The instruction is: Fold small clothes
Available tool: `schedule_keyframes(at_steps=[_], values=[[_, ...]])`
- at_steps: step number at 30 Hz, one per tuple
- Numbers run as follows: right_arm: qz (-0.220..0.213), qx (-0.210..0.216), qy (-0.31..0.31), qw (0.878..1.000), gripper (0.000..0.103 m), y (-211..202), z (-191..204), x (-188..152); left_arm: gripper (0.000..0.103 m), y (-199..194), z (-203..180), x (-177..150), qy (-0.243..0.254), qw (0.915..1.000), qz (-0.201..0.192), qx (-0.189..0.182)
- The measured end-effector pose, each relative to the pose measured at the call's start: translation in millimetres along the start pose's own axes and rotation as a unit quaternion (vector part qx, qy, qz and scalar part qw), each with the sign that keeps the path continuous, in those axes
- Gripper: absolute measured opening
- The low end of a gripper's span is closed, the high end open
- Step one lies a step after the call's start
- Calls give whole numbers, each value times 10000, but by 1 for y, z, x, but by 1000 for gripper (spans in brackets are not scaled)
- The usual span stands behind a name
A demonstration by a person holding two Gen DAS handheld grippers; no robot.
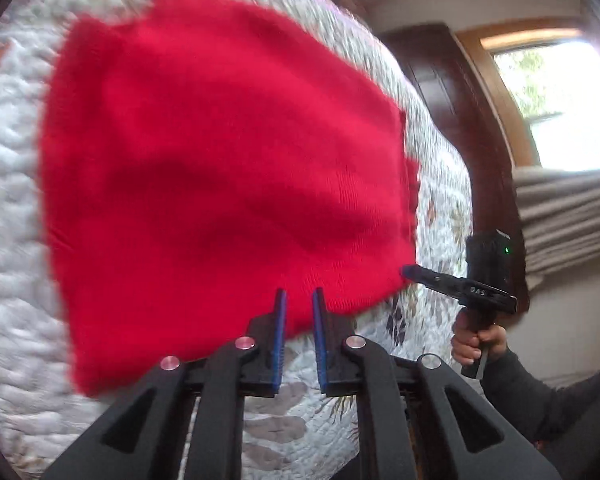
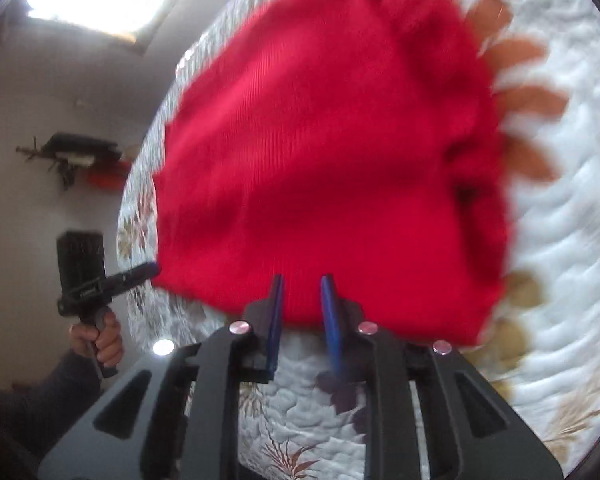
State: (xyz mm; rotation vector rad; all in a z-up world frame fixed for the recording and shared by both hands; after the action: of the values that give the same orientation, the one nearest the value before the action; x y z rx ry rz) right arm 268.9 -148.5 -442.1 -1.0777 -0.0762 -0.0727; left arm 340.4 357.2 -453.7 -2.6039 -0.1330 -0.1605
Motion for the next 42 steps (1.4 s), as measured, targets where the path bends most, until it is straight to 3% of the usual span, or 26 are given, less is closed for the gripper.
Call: schedule_keyframes(at_steps=[1, 2, 4, 7, 9, 10, 12, 15, 17, 18, 19, 21, 23, 26, 28, 31, 35, 38, 42], values=[[70, -65, -34, 9999, 18, 12, -1, -7, 11, 14, 3, -3, -24, 9999, 132, 14], [59, -147, -27, 9999, 8, 17, -3, -7, 11, 22, 6, -4, 11, 9996, 265, 127], [31, -146, 210, 9997, 0, 19, -20, -8, 11, 34, 21, -12, 18, 9983, 459, 352], [-84, -156, 699, 9974, 0, 7, -46, -10, 6, 22, 35, -11, -273, 9988, 348, 210], [-222, -308, 935, 9949, 0, -6, -48, -13, 15, -2, 32, -11, -318, 9990, 244, 209], [-378, -476, 1038, 9927, 11, -18, -46, -15, 27, -13, 32, -10, -354, 9990, 161, 205], [-578, -822, 1161, 9881, 13, -35, -40, -20, 41, -44, 39, -11, -531, 9983, -45, 225], [-893, -1818, 482, 9781, 21, -51, 12, -29, 58, -108, 63, 6, -956, 9941, -474, 207], [-1087, -2415, -392, 9635, 56, -46, 71, -39, 63, -127, 75, 21, -1043, 9929, -555, 166], [-1164, -2653, -819, 9536, 61, -37, 100, -45, 67, -137, 81, 30, -1092, 9924, -554, 95], [-1246, -2872, -1391, 9395, 63, -22, 135, -56, 73, -145, 89, 44, -1170, 9917, -541, -44], [-1289, -3178, -2325, 9101, 64, 14, 192, -75, 74, -151, 102, 65, -1254, 9905, -536, -169], [-1420, -3432, -3188, 8720, 61, 50, 241, -99, 74, -150, 114, 90, -1302, 9900, -464, -294], [-1545, -3406, -3676, 8515, 61, 80, 286, -118, 74, -147, 128, 110, -1308, 9896, -344, -495], [-1623, -3453, -3956, 8354, 61, 99, 308, -127, 74, -118, 123, 118, -1283, 9902, -181, -521], [-1668, -3567, -4181, 8186, 61, 126, 326, -121, 74, -103, 135, 124, -1297, 9900, -22, -556], [-1732, -3627, -4271, 8099, 61, 155, 343, -118, 74, -99, 143, 133, -1200, 9904, -4, -682], [-1859, -3632, -4211, 8100, 61, 169, 347, -109, 75, -96, 145, 142, -1099, 9906, 31, -817], [-1995, -3715, -4283, 7992, 61, 182, 348, -103, 76, -85, 143, 151, -984, 9893, 137, -1067]])
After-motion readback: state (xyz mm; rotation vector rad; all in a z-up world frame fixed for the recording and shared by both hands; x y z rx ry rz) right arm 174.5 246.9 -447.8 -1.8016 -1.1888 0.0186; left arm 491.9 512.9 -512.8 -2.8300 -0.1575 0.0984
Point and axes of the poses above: each gripper's, at about its wrist camera, not at the fingertips, and y roughly the way its jaws point, z to its left, x to its top, the point moved 2 cm from there along y, roughly the way its jaws point, and after that the axes turned 12 degrees about -x, right-handed, at the moved point
